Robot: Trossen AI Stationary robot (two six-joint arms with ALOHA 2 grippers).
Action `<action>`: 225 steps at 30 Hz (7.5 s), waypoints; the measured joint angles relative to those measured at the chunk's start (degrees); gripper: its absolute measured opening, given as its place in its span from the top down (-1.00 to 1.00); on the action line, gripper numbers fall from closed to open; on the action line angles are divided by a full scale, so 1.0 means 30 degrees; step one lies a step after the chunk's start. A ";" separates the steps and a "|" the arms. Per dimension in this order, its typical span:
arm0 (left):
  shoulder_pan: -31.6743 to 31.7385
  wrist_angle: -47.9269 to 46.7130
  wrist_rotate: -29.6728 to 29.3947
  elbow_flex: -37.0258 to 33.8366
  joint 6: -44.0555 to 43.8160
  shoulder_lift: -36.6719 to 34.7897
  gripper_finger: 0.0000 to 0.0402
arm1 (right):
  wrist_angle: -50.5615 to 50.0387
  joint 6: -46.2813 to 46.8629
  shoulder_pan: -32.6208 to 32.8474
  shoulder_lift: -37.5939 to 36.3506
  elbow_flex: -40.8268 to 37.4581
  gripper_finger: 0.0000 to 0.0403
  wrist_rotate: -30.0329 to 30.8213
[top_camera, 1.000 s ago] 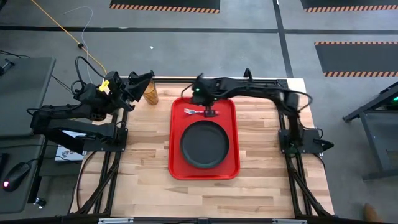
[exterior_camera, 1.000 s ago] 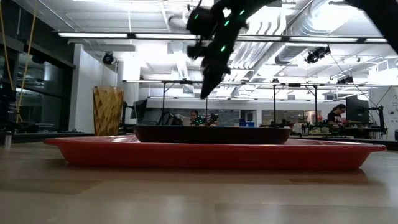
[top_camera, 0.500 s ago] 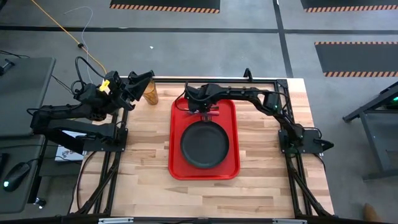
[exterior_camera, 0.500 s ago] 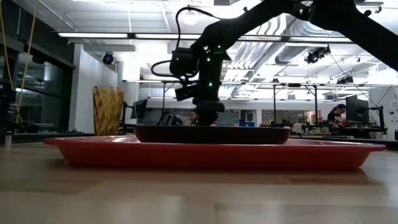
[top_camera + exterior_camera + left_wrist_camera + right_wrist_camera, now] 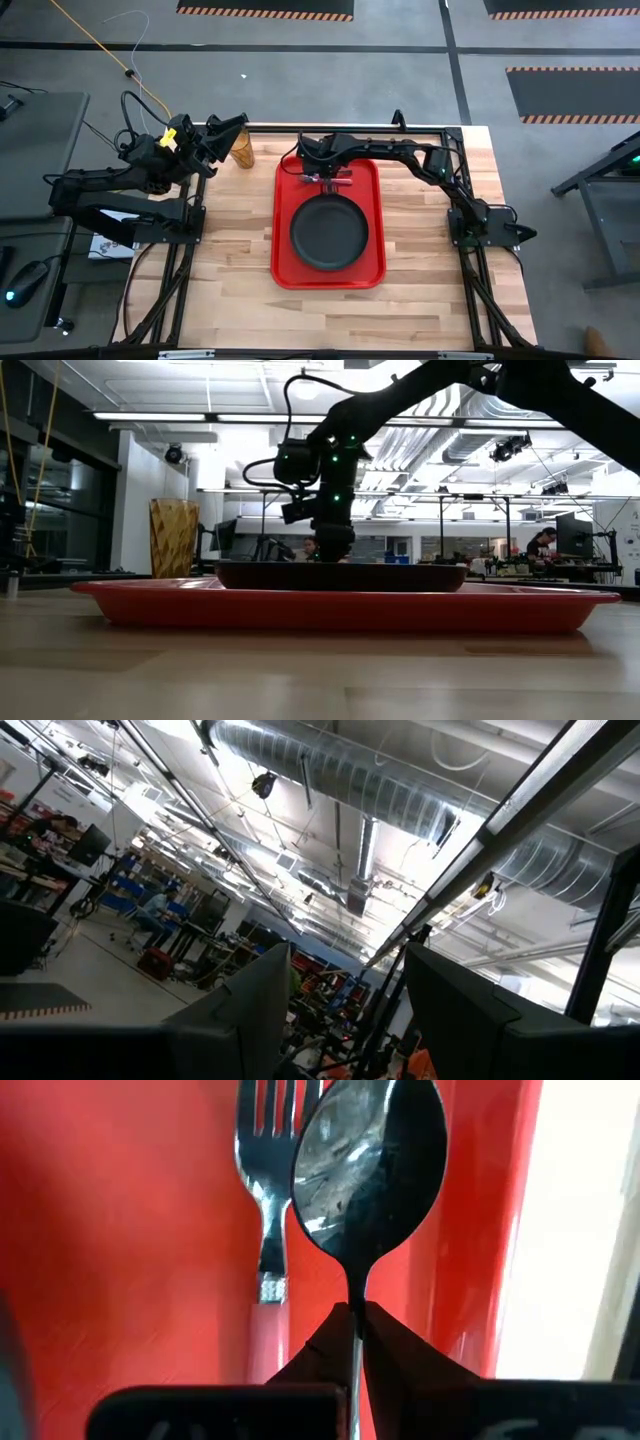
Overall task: Pick and place plate/cup/fork/spoon on tray
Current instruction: Put the black spoon on the top of the red tray, then put the yellow cup on the bottom left of the red tray
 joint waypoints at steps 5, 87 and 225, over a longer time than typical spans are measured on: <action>0.0000 0.0000 0.0000 0.0000 -0.0370 0.0000 0.06 | 0.0649 0.0103 0.0007 0.0000 0.0000 1.00 -0.0004; 0.0007 -0.1074 0.0007 -0.0007 0.0692 0.0006 0.06 | 0.4834 0.8057 -0.3967 -1.2183 -1.0886 0.42 -0.5909; 0.2327 -1.4120 -0.2943 0.2667 0.1362 0.0787 0.10 | 1.6242 1.7832 -0.0431 -1.5857 -1.8645 1.00 -0.6207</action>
